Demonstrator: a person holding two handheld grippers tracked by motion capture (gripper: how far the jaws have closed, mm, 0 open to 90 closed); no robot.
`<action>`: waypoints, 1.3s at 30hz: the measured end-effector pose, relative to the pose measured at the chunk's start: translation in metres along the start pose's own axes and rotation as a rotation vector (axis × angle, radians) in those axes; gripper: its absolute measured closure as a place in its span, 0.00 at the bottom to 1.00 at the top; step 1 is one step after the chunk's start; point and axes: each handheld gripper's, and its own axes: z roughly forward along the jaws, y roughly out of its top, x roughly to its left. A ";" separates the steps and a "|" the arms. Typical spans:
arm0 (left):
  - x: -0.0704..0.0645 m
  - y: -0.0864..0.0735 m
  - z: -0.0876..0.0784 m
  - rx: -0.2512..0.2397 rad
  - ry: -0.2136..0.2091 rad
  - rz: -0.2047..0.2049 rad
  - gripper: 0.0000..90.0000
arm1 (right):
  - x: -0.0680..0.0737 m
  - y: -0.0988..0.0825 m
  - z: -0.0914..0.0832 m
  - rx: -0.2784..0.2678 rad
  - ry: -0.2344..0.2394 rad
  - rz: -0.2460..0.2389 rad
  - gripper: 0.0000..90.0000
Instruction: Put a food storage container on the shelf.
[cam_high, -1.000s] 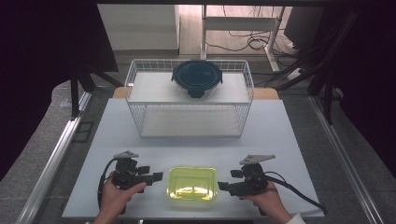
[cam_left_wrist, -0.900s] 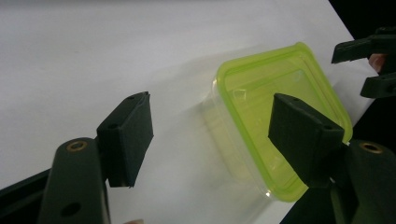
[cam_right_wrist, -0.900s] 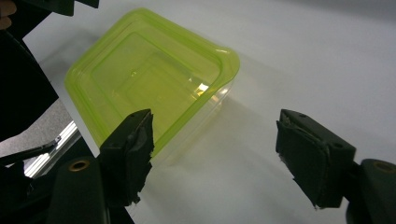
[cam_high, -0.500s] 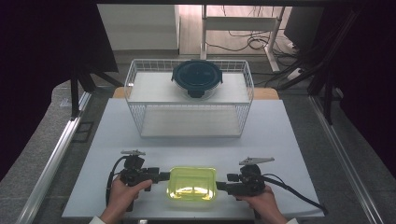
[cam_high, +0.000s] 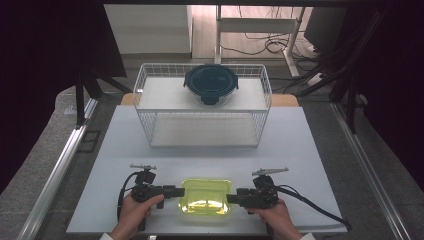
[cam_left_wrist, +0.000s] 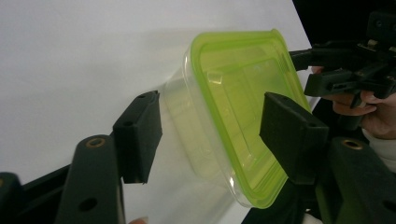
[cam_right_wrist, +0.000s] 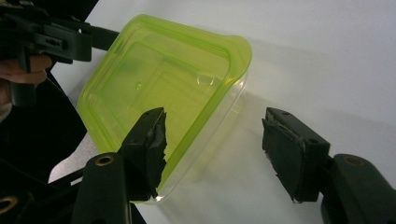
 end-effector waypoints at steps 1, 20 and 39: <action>0.001 0.000 0.002 0.011 -0.001 -0.001 0.44 | 0.000 0.000 0.001 0.001 0.002 0.006 0.45; -0.008 -0.004 0.008 0.025 -0.042 -0.031 0.85 | -0.002 -0.003 0.001 -0.014 0.078 0.123 0.79; -0.042 0.001 -0.006 -0.041 -0.017 0.123 0.87 | 0.003 0.004 -0.020 -0.087 0.078 0.073 0.86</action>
